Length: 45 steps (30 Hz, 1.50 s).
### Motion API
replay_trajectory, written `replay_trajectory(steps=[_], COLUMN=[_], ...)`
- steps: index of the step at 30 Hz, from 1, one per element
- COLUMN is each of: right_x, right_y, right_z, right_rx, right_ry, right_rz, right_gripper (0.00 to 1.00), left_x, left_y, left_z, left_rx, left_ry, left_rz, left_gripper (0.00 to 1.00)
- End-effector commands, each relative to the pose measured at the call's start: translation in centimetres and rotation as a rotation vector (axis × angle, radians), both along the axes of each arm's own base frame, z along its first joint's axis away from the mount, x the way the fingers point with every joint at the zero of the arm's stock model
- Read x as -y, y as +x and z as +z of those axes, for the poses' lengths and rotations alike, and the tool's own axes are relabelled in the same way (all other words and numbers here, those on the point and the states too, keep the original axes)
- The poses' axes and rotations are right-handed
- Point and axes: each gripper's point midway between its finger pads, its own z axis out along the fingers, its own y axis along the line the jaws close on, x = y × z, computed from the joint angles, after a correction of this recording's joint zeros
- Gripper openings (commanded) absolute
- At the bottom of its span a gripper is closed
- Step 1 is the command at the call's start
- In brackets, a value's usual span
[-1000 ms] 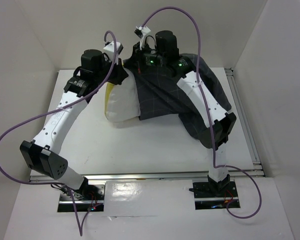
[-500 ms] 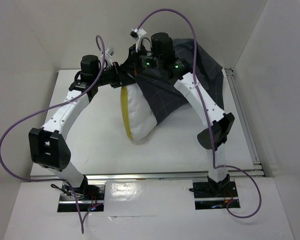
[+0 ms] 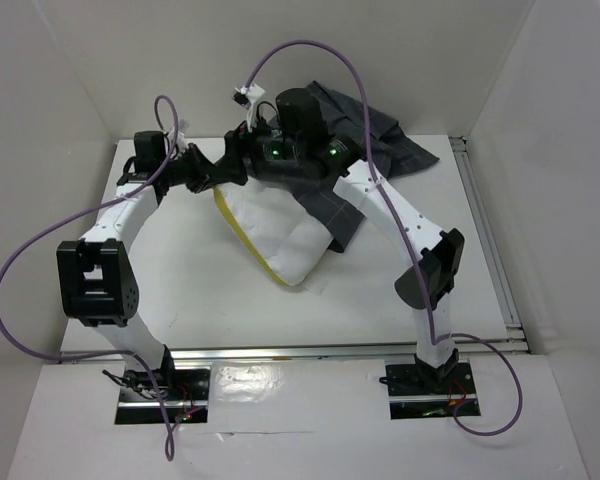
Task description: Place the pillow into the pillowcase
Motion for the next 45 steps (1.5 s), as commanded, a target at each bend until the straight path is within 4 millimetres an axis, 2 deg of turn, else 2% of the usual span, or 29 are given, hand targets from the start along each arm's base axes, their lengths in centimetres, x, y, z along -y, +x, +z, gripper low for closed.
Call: replay_trajectory(steps=[1, 2, 3, 5, 6, 8, 10, 11, 13, 14, 15, 16, 17, 19, 20, 21, 22, 23, 24, 25, 26, 27, 28, 32, 34, 38, 39, 40, 45], right_x=[2.1, 2.6, 3.3, 3.8, 4.5, 5.4, 6.2, 6.6, 7.9, 8.5, 9.1, 10.2, 10.8, 12.8, 13.5, 14.4, 16.0, 16.8, 18.5, 19.4, 20.0, 20.5, 21.6, 24.0, 24.5, 26.4, 26.5, 26.7, 27.4], right_y=[-1.2, -0.4, -0.1, 1.1, 1.4, 1.8, 2.5, 3.0, 3.2, 3.8, 4.0, 4.3, 4.6, 5.3, 5.7, 5.7, 6.2, 6.6, 6.9, 6.9, 6.9, 7.0, 7.3, 7.2, 6.9, 6.9, 6.7, 6.6, 6.5], right_z=[7.9, 7.9, 8.5, 7.9, 8.4, 8.2, 7.5, 6.8, 7.1, 5.3, 4.4, 3.9, 2.0, 0.6, -1.8, -2.6, -2.8, -4.0, -5.8, -6.2, -7.6, -8.1, -8.3, -10.0, -11.5, -12.0, -12.2, -12.5, -13.0], right_rx=[0.172, 0.175, 0.186, 0.182, 0.190, 0.207, 0.204, 0.193, 0.218, 0.189, 0.194, 0.183, 0.164, 0.150, 0.117, 0.097, 0.098, 0.075, 0.041, 0.031, 0.000, -0.014, -0.020, -0.070, -0.107, -0.133, -0.142, -0.154, -0.176], right_ry=[0.125, 0.121, 0.127, 0.116, 0.120, 0.104, 0.084, 0.072, 0.059, 0.031, 0.000, -0.015, -0.054, -0.094, -0.133, -0.149, -0.160, -0.178, -0.203, -0.209, -0.222, -0.226, -0.228, -0.243, -0.259, -0.251, -0.256, -0.253, -0.250], right_rz=[-0.043, -0.075, -0.098, -0.135, -0.155, -0.183, -0.212, -0.223, -0.247, -0.262, -0.264, -0.290, -0.296, -0.333, -0.342, -0.355, -0.383, -0.399, -0.427, -0.443, -0.441, -0.444, -0.466, -0.494, -0.491, -0.513, -0.512, -0.508, -0.508], right_gripper=[0.82, 0.83, 0.85, 0.86, 0.86, 0.86, 0.86, 0.86, 0.86, 0.86, 0.86, 0.86, 0.86, 0.86, 0.86, 0.86, 0.86, 0.86, 0.86, 0.86, 0.86, 0.86, 0.86, 0.86, 0.86, 0.86, 0.86, 0.86, 0.86], left_x=[-4.2, -5.6, -6.3, -8.2, -8.6, -9.9, -11.5, -12.2, -11.3, -11.3, -10.3, -9.5, -8.5, -5.1, -4.0, -2.9, -0.5, 0.2, 2.1, 3.0, 3.1, 3.6, 5.0, 6.3, 6.7, 7.2, 7.6, 7.4, 8.6], left_y=[2.1, 2.4, 2.5, 2.8, 2.8, 3.0, 3.6, 3.2, 3.0, 2.9, 2.2, 1.6, 0.8, -1.8, -3.1, -4.1, -5.8, -7.8, -9.2, -10.3, -11.6, -12.7, -14.2, -17.5, -18.4, -20.7, -20.3, -20.6, -21.0], left_z=[-1.5, -2.3, -2.3, -3.4, -3.2, -3.0, -1.4, -1.5, -0.1, 0.6, 1.9, 2.2, 2.1, 3.0, 2.1, 2.1, 1.8, 1.0, 0.6, 0.4, -1.2, -0.4, -0.7, -2.3, -3.5, -6.2, -6.0, -7.4, -9.3], left_rx=[0.029, 0.012, 0.008, -0.020, -0.023, -0.025, 0.011, 0.009, 0.074, 0.108, 0.187, 0.219, 0.240, 0.355, 0.371, 0.444, 0.488, 0.498, 0.556, 0.589, 0.576, 0.633, 0.692, 0.828, 0.866, 0.925, 0.973, 0.968, 1.094], left_ry=[0.104, 0.124, 0.143, 0.204, 0.230, 0.326, 0.425, 0.493, 0.578, 0.627, 0.683, 0.707, 0.728, 0.798, 0.823, 0.871, 0.887, 0.922, 0.953, 0.962, 0.994, 1.008, 1.030, 1.099, 1.096, 1.125, 1.143, 1.161, 1.228], left_rz=[0.107, 0.131, 0.145, 0.177, 0.184, 0.203, 0.242, 0.226, 0.186, 0.181, 0.124, 0.078, 0.023, -0.158, -0.224, -0.309, -0.405, -0.459, -0.544, -0.590, -0.632, -0.643, -0.718, -0.830, -0.906, -1.081, -1.068, -1.093, -1.192], left_gripper=[0.07, 0.23, 0.34, 0.57, 0.70, 0.78, 0.79, 0.79, 0.79, 0.79, 0.79, 0.79, 0.79, 0.79, 0.79, 0.79, 0.80, 0.80, 0.80, 0.82, 0.82, 0.82, 0.83, 0.90, 0.93, 0.99, 0.99, 1.00, 1.00])
